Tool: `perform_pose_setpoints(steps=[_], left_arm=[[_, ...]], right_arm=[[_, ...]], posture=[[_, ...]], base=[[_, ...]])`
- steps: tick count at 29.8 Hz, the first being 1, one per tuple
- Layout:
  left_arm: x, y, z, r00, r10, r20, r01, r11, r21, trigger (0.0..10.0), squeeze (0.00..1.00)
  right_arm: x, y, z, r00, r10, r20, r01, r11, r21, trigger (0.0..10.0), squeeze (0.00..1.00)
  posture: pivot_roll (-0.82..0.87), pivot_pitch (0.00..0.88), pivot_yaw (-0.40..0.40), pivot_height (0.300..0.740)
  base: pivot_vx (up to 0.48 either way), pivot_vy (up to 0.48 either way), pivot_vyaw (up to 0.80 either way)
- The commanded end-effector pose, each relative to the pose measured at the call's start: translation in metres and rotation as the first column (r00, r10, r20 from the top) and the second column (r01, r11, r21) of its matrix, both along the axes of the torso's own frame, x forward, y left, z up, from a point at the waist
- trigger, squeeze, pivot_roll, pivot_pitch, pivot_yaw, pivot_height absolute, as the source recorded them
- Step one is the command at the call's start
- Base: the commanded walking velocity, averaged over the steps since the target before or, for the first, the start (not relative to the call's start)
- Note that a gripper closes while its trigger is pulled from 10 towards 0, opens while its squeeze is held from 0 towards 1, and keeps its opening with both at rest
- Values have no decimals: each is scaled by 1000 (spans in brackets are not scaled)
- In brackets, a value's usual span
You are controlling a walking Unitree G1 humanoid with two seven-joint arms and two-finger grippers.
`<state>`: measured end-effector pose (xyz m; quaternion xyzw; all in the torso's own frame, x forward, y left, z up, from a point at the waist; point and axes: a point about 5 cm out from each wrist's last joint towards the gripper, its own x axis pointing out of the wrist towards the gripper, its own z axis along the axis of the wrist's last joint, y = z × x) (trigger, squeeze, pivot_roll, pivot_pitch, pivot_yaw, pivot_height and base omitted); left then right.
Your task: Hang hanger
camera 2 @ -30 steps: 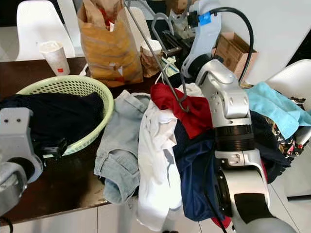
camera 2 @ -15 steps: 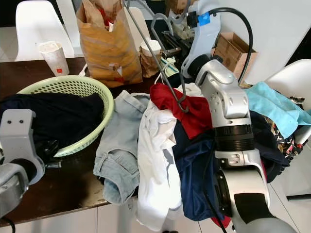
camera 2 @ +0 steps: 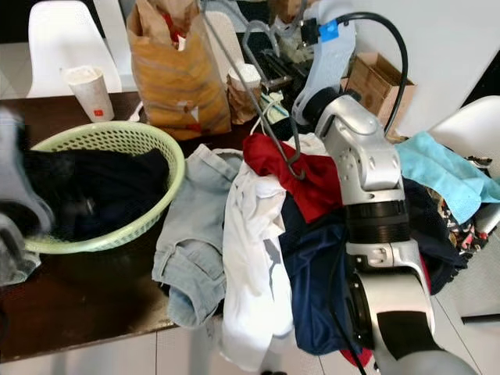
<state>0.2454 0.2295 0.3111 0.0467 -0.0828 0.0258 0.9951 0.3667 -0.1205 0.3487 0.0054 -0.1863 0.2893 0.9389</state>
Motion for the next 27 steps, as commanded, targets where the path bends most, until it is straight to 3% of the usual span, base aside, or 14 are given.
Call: perform_pose_setpoints(steps=[1,3,4,6,9,11,14,18,20,21,24,25,26,27], left_arm=[[-11,2,66,954,-127,273,123,992,29,0,0],[-11,2,66,954,-127,273,123,992,29,0,0],[-40,0,152,798,-280,534,252,959,126,0,0],[-40,0,152,798,-280,534,252,959,126,0,0],[-64,-6,201,679,-343,650,272,939,211,0,0],[-69,-6,210,657,-343,672,259,939,227,0,0],[-87,2,240,587,-308,749,198,951,237,0,0],[-104,19,255,558,-221,800,82,974,212,0,0],[-115,48,257,563,-49,825,-115,984,137,0,0],[-117,64,253,571,39,820,-215,971,103,0,0],[-118,72,251,576,87,813,-270,959,89,0,0],[-116,91,240,586,189,788,-367,929,51,0,0],[-116,91,240,586,189,788,-367,929,51,0,0],[-117,113,227,586,302,751,-464,886,6,0,0]], right_arm=[[-1,2,4,1000,5,21,-5,1000,10,10000,0],[-1,2,4,1000,5,21,-5,1000,10,10000,0],[-1,3,3,1000,9,24,-9,1000,19,10000,0],[-1,3,3,1000,9,24,-9,1000,19,10000,0],[-2,4,2,1000,12,27,-13,999,34,10000,0],[-2,4,2,1000,12,27,-13,999,39,10000,0],[-2,5,1,1000,12,27,-13,999,44,10000,0],[-2,4,-1,1000,9,24,-10,999,47,10000,0],[-1,3,-2,1000,3,20,-4,999,49,10000,0],[-1,2,-2,1000,3,19,-4,999,48,10000,0],[-1,2,-2,1000,3,18,-4,999,47,10000,0],[-1,2,-2,1000,4,18,-5,999,46,10000,0],[-1,2,-2,1000,4,18,-5,999,46,10000,0],[-1,2,-2,1000,4,18,-5,999,45,10000,0]], posture=[[46,111,-45,740],[46,111,-45,740],[57,90,-37,740],[57,90,-37,740],[69,73,-30,740],[71,72,-28,740],[74,74,-22,740],[73,76,-21,740],[71,79,-23,740],[71,81,-23,740],[71,81,-23,740],[67,83,-24,740],[67,83,-24,740],[64,87,-25,740]], base=[[0,0,0],[0,0,0],[0,0,0],[0,0,0],[0,0,0],[0,0,0],[0,0,0],[0,0,0],[0,0,0],[0,0,0],[0,0,0],[0,0,0],[0,0,0],[0,0,0]])
